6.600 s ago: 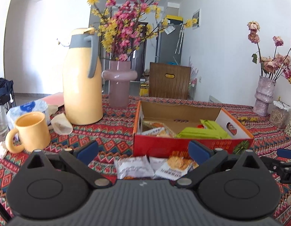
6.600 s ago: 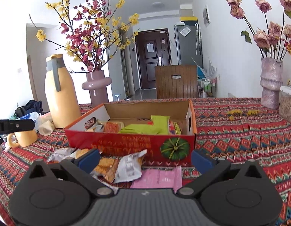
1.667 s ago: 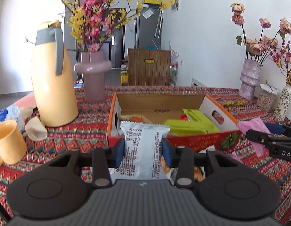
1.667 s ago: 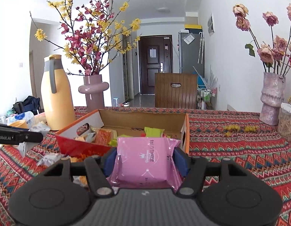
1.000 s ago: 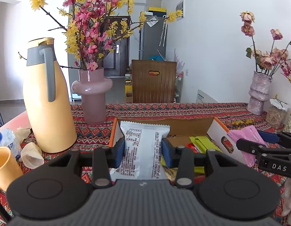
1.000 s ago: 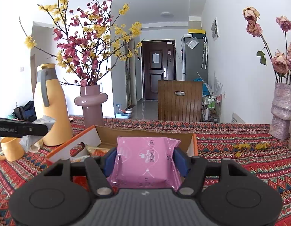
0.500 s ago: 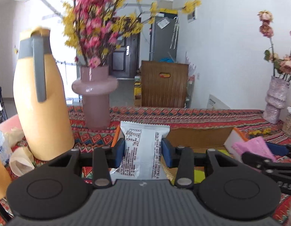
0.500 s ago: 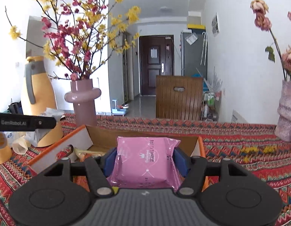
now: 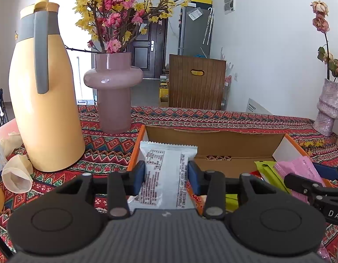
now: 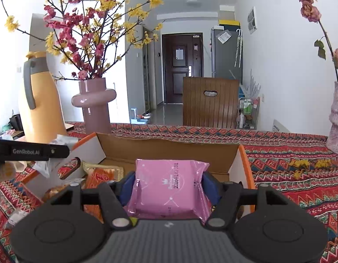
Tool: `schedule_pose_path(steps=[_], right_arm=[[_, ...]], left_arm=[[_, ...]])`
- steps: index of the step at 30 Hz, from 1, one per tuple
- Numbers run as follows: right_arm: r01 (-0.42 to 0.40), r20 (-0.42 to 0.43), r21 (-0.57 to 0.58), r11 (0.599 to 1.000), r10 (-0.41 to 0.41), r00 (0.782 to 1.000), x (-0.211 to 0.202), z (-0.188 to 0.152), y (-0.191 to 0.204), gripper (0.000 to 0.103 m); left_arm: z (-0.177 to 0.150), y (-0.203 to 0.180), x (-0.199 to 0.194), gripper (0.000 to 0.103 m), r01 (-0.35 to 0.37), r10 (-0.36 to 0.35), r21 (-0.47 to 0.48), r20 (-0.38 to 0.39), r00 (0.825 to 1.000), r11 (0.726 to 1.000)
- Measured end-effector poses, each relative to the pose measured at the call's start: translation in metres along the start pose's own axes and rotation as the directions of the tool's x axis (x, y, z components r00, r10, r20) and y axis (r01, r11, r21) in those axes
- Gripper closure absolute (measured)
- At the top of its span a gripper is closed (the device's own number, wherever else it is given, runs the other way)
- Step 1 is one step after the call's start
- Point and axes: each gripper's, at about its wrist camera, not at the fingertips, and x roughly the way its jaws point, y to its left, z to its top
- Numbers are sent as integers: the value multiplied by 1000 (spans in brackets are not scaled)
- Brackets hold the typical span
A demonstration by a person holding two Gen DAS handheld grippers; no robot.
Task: Organize snacks
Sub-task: 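Carry both packets into the box and open both tools to release them, then withdraw both tools from the box toward the remaining snacks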
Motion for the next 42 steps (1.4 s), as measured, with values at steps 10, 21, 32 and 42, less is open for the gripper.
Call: schedule_pose_path(steps=[10,21,32,42], right_arm=[[23,86,61,998,-28,996,-29,3,-7,0],[23,112,47,999,-28,993,-47,6,-5,0],[12,175,-3,1000,-11,984,-73,16,4,0],[-17,191,-41,999,25,981,-113,18,16,0]], left_arm=[[1,-3,-29,0,16,-16,5,83,996,1000],[4,-5,-47,0,32,-31,-11,118,993,999],[9,-5,-87,0,15,-11,-26,145,989,1000],[-6,5,-120,0,-5,7,-18,119,993,1000]])
